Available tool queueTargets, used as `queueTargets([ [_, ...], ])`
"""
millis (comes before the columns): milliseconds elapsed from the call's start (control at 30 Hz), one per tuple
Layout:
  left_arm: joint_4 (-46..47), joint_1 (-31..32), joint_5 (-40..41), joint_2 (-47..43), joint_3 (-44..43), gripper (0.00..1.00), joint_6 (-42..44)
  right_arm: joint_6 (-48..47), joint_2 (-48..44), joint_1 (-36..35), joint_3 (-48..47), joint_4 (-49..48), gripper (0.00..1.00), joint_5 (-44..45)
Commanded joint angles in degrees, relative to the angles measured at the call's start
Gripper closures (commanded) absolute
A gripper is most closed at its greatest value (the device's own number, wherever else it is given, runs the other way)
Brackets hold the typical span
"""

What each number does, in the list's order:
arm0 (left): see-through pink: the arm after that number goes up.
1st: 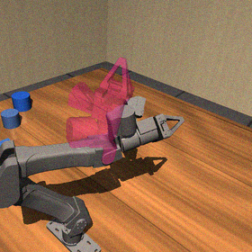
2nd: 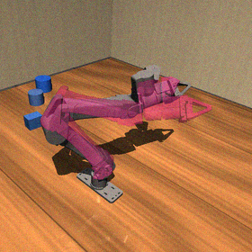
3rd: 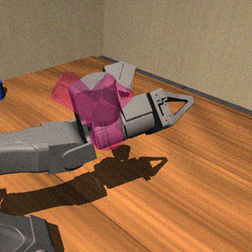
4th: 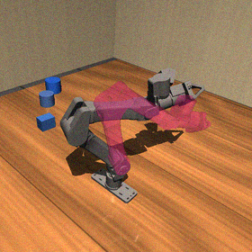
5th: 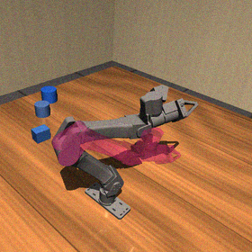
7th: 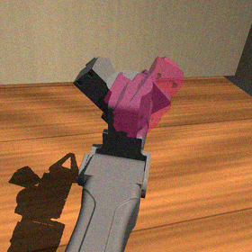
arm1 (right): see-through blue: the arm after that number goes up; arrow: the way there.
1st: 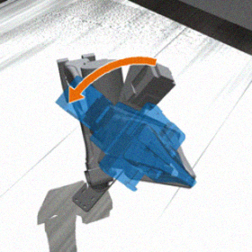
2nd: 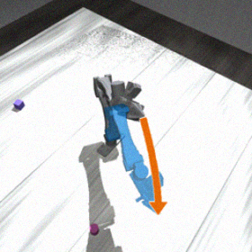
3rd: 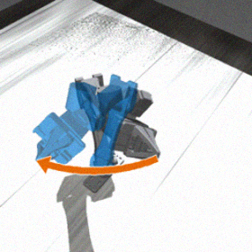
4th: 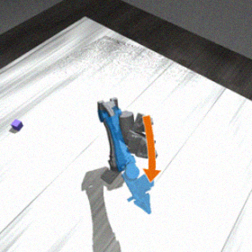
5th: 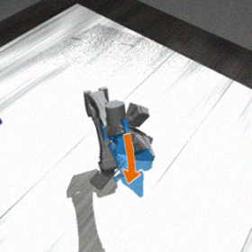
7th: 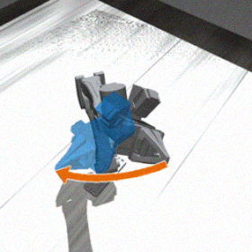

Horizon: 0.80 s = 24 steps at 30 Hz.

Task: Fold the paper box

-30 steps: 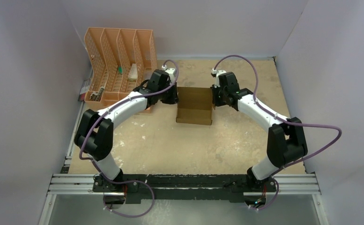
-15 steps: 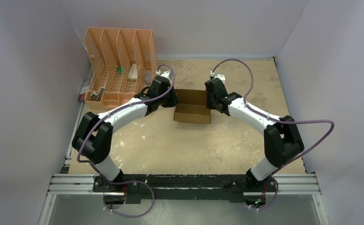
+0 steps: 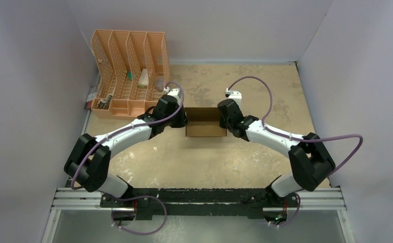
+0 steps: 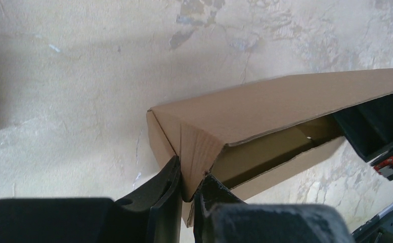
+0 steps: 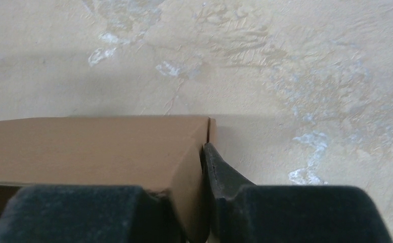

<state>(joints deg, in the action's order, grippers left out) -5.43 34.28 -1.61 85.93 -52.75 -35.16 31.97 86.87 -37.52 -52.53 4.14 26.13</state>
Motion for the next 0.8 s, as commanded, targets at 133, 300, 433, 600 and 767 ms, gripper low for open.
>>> queueTargets([
  [133, 0.8, 1.7, 1.4, -6.9, 4.8, 0.89, 2.8, -1.6, -10.8, -0.7, 3.4, -3.8, 0.64, -10.3],
  [300, 1.8, 3.6, 7.4, -9.1, 7.7, 0.89, 3.3, -3.4, -15.6, -0.7, 4.1, -1.0, 0.49, -17.6],
  [433, 3.4, 4.7, 10.5, -10.2, 9.4, 0.89, 2.3, -4.8, -18.9, -0.8, 5.5, -1.3, 0.41, -21.5],
  [600, 7.7, 7.6, 18.0, -11.9, 11.4, 0.89, 2.0, -3.9, -22.4, -0.7, 5.3, -0.4, 0.3, -23.7],
  [767, 13.0, 10.1, 23.7, -12.7, 14.4, 0.89, 2.3, -0.8, -27.8, -0.7, 5.2, 1.2, 0.23, -20.7],
])
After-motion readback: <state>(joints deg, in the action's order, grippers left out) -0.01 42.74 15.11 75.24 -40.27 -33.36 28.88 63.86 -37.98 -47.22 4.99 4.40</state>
